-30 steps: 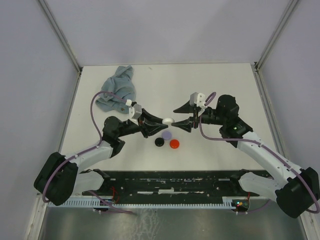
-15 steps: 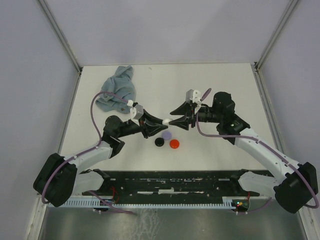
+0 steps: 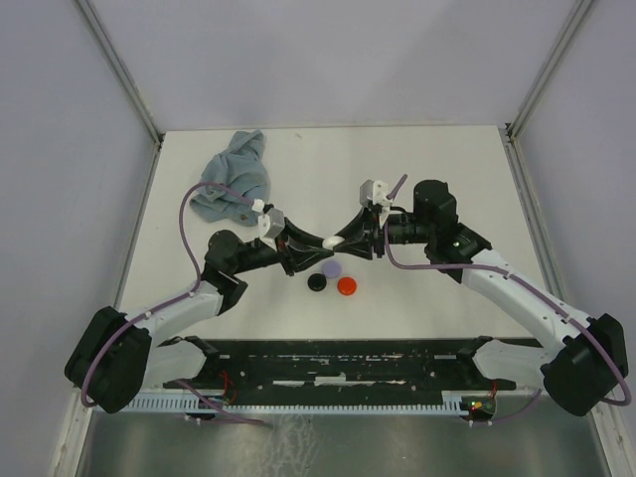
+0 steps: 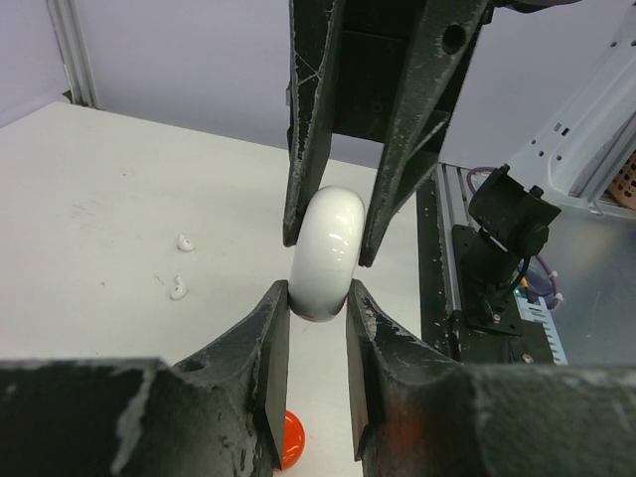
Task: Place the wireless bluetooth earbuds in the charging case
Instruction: Open the charging case.
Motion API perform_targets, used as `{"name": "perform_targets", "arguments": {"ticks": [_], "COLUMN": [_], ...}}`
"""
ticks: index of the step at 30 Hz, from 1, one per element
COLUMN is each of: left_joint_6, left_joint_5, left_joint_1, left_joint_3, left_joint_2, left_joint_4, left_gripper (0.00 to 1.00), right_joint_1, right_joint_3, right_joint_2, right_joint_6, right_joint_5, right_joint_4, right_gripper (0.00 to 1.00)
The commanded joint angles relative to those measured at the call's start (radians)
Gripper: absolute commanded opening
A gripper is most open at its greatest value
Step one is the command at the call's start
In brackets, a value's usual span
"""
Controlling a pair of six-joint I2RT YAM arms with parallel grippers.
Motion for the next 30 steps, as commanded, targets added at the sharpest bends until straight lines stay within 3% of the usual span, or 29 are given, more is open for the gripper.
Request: {"name": "perform_targets", "arguments": {"ticks": [1,6,11,20,26,30], "left_joint_6": [0.059,0.058,0.058,0.057,0.05,0.031], "left_joint_5": [-0.01,-0.008,-0.008,-0.008,-0.01,-0.009], "left_joint_1": [-0.007,-0.01,-0.014,-0.022,-0.024,-0.025], "left_joint_3": [0.016,0.015,0.016,0.017,0.019,0.016], "left_joint_2": [-0.025,-0.019,-0.013,-0.012,-0.011,-0.011], "left_joint_4": [0.031,0.025,0.025,0.025,0.035,0.062], "left_gripper": [0.04,0.21,0.39,0.44,0.37,0.39], "right_joint_1": [0.006,0.008,0.014,0.022,0.027,0.03], "right_joint_3": [0.056,0.063,0.064,0.064,0.062,0.061], "right_joint_2": [0.003,0.006,0.005,0.003,0.008,0.011], "right_joint_6": [-0.017,0.01,0.025,0.04,0.04,0.037], "right_joint_5": [-0.021,-0.019,-0.013,0.0,0.004,0.016], "right_joint_4": [-0.013,0.015,0.034,0.052,0.05,0.049], "right_gripper": [0.33,0.18,0.14,0.13,0.13,0.13]}}
